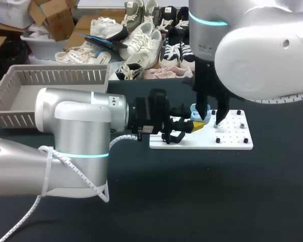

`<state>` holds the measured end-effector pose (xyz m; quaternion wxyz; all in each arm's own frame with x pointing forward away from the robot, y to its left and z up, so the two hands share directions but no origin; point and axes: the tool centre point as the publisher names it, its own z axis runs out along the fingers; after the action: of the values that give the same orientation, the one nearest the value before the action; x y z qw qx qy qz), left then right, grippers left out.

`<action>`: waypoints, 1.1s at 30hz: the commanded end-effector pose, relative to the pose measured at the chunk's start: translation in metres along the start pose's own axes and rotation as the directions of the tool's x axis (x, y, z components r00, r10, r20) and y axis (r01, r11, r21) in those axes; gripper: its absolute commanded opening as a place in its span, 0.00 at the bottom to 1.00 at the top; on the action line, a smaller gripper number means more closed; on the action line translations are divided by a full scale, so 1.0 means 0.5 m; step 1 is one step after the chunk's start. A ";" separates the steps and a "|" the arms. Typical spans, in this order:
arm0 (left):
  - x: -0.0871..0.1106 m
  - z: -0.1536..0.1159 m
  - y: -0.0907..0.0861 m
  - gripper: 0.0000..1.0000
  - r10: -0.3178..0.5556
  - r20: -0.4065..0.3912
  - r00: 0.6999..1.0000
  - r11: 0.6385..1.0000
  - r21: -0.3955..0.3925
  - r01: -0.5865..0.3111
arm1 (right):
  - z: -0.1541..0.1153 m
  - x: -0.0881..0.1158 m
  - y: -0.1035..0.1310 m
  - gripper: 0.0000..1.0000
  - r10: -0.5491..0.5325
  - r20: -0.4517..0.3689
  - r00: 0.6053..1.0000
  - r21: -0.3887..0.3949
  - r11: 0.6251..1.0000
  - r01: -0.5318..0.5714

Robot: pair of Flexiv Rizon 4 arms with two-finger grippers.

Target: Pick up each earbud case from the left stands, insert the matching earbuds, close the lid, and place the case in the box.

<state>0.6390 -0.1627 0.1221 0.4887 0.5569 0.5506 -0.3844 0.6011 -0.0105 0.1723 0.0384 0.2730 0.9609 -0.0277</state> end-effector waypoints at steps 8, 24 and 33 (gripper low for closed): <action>0.001 0.003 -0.007 0.00 0.002 0.002 1.000 1.000 -0.025 -0.002 | -0.024 -0.024 -0.055 0.41 -0.029 0.083 0.996 -0.039 0.999 0.033; 0.001 0.003 -0.007 0.00 0.002 0.002 1.000 1.000 -0.025 -0.002 | -0.014 -0.031 -0.128 0.47 -0.283 0.225 0.933 -0.048 0.953 0.300; 0.001 0.003 -0.007 0.00 0.002 0.002 1.000 1.000 -0.025 -0.002 | 0.007 -0.041 -0.159 0.46 -0.340 0.252 0.906 -0.069 0.928 0.367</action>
<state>0.6390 -0.1627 0.1220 0.4892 0.5567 0.5506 -0.3843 0.5816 -0.0802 0.1784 0.1402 0.0925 0.9853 -0.0312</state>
